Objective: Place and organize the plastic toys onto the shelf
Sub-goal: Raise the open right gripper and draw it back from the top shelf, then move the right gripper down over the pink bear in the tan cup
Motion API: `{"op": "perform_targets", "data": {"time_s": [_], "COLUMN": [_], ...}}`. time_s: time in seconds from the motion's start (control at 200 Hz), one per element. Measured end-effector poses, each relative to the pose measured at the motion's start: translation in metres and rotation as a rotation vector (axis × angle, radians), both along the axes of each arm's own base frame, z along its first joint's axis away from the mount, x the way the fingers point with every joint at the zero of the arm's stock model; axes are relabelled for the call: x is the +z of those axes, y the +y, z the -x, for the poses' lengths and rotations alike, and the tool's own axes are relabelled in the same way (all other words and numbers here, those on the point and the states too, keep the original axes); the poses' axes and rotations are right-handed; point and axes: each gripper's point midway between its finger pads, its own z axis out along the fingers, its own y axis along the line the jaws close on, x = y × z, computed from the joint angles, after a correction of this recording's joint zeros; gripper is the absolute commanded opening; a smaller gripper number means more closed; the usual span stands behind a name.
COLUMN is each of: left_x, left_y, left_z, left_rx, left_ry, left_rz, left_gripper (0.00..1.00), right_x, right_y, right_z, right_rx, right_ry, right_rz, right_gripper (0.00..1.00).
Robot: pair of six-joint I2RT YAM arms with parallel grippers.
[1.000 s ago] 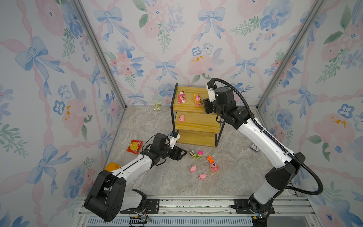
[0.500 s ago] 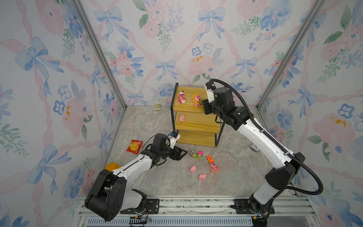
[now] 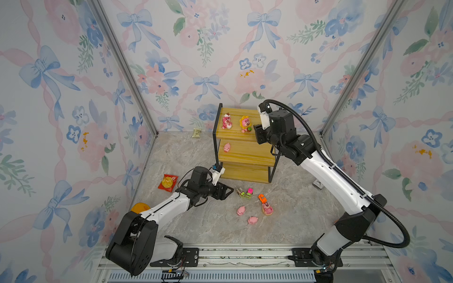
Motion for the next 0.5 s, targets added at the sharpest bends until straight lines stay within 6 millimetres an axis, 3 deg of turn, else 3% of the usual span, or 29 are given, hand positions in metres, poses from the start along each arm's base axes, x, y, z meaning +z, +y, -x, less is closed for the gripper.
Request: {"op": "perform_targets", "data": {"time_s": [0.295,0.395,0.5], "left_x": [0.0,0.0,0.0], "left_y": [0.0,0.0,0.0], "left_z": [0.0,0.0,0.0], "left_rx": [0.0,0.0,0.0], "left_ry": [0.0,0.0,0.0], "left_rz": [0.0,0.0,0.0], "left_gripper": [0.77,0.77,0.77], "right_x": [0.001,-0.002,0.001], "right_y": [-0.01,-0.015,-0.02], "right_z": [0.014,0.033,0.067], "right_rx": [-0.001,0.015,0.047], "right_ry": [0.002,0.015,0.032], "right_rz": [0.001,-0.001,-0.035], "right_gripper": [0.52,0.56,0.62]}}
